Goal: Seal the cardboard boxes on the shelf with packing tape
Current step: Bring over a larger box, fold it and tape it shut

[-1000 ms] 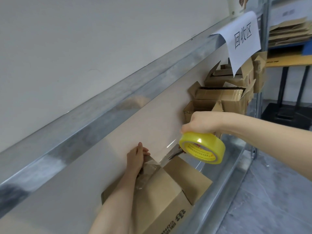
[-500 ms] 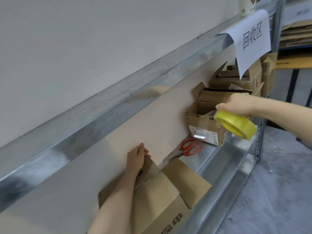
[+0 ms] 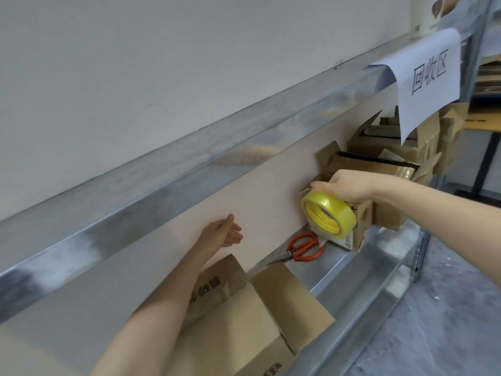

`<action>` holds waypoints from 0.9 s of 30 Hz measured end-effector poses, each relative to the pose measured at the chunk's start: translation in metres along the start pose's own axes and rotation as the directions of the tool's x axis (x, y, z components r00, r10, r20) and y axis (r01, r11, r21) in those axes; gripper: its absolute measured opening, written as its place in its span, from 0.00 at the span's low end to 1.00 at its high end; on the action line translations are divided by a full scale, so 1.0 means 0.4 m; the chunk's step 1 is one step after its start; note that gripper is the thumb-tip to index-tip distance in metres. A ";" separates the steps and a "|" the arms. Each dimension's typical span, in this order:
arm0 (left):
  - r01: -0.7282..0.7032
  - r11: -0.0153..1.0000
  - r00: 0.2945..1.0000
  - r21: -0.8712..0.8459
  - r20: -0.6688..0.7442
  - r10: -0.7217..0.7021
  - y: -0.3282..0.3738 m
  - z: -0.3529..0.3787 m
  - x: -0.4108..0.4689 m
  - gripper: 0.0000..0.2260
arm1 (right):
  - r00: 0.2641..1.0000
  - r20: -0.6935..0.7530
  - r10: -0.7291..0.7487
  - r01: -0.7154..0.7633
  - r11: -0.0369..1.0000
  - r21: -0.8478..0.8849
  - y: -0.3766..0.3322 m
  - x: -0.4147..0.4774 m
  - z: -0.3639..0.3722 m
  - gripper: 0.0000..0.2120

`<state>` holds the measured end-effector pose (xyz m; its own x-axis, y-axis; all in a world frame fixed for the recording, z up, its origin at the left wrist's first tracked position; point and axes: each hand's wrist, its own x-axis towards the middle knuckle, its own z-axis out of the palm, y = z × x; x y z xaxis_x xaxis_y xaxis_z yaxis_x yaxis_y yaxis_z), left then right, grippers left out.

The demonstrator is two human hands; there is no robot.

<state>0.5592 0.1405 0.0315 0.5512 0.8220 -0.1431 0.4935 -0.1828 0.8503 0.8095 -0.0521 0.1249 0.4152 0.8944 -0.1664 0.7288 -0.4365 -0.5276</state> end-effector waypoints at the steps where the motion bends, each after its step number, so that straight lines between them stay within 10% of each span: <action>1: -0.006 1.000 1.000 -0.019 0.016 0.007 0.020 0.000 0.003 0.20 | 0.999 0.020 -0.029 0.029 0.999 0.019 0.000 0.011 0.003 0.28; 9: -0.053 0.994 0.997 -0.095 0.051 0.058 0.155 0.097 0.004 0.16 | 0.948 0.240 -0.210 0.174 0.971 0.164 0.002 0.096 -0.022 0.24; 18: 0.042 0.990 0.990 0.137 -0.139 -0.023 0.084 0.023 -0.105 0.12 | 0.840 0.521 -0.154 -0.145 0.861 0.488 -0.038 0.096 0.103 0.32; 27: 0.123 0.969 0.976 0.216 -0.204 -0.079 0.005 -0.029 -0.207 0.12 | 0.870 0.452 -0.198 -0.170 0.740 0.651 -0.138 0.070 0.288 0.37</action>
<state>0.5067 0.0786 0.0509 0.3615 0.9267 -0.1031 0.6912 -0.1921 0.6966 0.7182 0.0084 0.0535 -0.0298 0.9084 -0.4171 0.1143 -0.4114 -0.9043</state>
